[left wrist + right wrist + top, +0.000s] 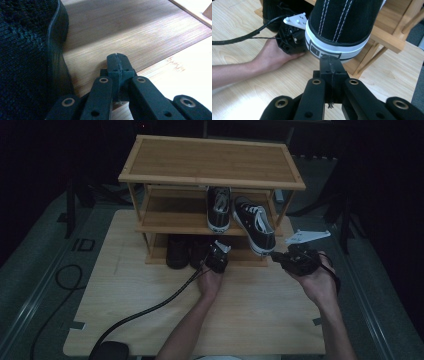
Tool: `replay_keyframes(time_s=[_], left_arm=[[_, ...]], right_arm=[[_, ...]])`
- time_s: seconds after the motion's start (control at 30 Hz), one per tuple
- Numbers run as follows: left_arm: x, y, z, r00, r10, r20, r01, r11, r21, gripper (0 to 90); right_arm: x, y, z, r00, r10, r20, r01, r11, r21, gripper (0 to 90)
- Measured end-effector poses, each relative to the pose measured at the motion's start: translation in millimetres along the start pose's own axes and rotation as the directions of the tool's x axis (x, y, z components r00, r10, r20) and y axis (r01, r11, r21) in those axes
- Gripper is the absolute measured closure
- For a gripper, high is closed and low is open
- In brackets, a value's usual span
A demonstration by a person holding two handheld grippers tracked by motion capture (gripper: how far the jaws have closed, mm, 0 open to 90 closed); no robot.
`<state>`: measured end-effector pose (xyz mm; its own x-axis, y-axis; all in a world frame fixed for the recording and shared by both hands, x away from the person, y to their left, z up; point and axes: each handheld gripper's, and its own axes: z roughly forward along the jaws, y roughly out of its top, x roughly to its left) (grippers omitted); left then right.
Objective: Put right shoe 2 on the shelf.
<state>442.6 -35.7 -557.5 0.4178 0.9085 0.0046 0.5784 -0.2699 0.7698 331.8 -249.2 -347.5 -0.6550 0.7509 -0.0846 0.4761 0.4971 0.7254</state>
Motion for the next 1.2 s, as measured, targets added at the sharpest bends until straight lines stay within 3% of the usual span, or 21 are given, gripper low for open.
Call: replay_keyframes(time_s=[1.2], left_arm=[[0.0, 0.0, -0.2, 1.0, 0.0, -0.007, 0.0, 1.0, -0.001, 90.0]], right_arm=[[8.1, 18.7, 26.5, 0.999, -0.002, -0.045, 0.002, 1.0, -0.013, 90.0]])
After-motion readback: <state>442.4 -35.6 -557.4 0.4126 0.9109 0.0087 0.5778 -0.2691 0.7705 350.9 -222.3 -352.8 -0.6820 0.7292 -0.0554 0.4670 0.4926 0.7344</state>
